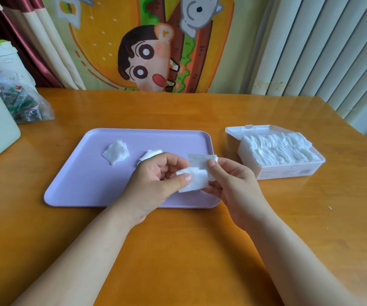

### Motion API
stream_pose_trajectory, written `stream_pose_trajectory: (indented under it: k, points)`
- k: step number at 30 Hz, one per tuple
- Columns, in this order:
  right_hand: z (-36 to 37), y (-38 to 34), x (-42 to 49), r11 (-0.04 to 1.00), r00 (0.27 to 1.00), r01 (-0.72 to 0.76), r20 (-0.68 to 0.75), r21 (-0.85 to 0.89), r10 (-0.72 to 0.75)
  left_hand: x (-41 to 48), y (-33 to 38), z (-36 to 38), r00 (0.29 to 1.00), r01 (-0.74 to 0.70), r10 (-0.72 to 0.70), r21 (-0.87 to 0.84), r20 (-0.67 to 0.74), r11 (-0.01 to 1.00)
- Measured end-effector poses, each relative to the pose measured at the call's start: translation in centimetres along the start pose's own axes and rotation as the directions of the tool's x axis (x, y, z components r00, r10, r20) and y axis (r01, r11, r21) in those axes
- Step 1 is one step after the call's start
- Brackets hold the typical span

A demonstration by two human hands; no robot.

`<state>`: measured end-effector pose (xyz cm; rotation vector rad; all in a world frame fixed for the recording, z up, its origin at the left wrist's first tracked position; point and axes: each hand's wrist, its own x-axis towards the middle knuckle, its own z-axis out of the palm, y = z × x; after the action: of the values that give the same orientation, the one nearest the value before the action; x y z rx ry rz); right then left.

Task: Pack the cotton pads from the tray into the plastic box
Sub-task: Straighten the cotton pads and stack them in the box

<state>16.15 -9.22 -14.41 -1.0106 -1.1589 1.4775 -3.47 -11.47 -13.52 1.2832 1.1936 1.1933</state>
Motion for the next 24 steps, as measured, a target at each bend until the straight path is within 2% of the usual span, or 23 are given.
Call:
stream_pose_trajectory:
  k: [3,7,11,15,19,24]
  points:
    - [0.06,-0.02,0.00,1.000,1.000,0.009,0.017,0.020,-0.010,0.29,-0.30,-0.14,0.998,0.025,-0.026,-0.001,-0.051,1.000]
    - [0.04,-0.06,0.14,0.999,0.998,0.041,-0.042,0.036,-0.040,0.28,-0.12,-0.11,0.996,0.036,-0.038,-0.029,-0.080,0.999]
    - [-0.21,-0.37,0.23,0.997,0.996,0.060,-0.065,0.052,-0.056,0.34,-0.41,-0.19,0.989,0.016,-0.008,0.055,-0.149,0.998]
    - [-0.17,-0.50,0.33,0.990,0.995,0.100,-0.019,0.101,-0.098,0.47,-0.48,0.06,0.972,0.027,-0.016,0.046,-0.235,0.999]
    - [0.12,-0.43,0.13,0.991,0.992,0.125,0.018,0.051,-0.126,0.77,-0.71,-0.06,0.955,0.079,-0.093,-0.061,-0.280,0.995]
    - [0.47,-0.37,-0.12,0.988,0.987,0.126,0.091,0.092,-0.134,0.82,-0.69,0.42,0.970,0.065,-0.079,-0.068,-0.228,0.996]
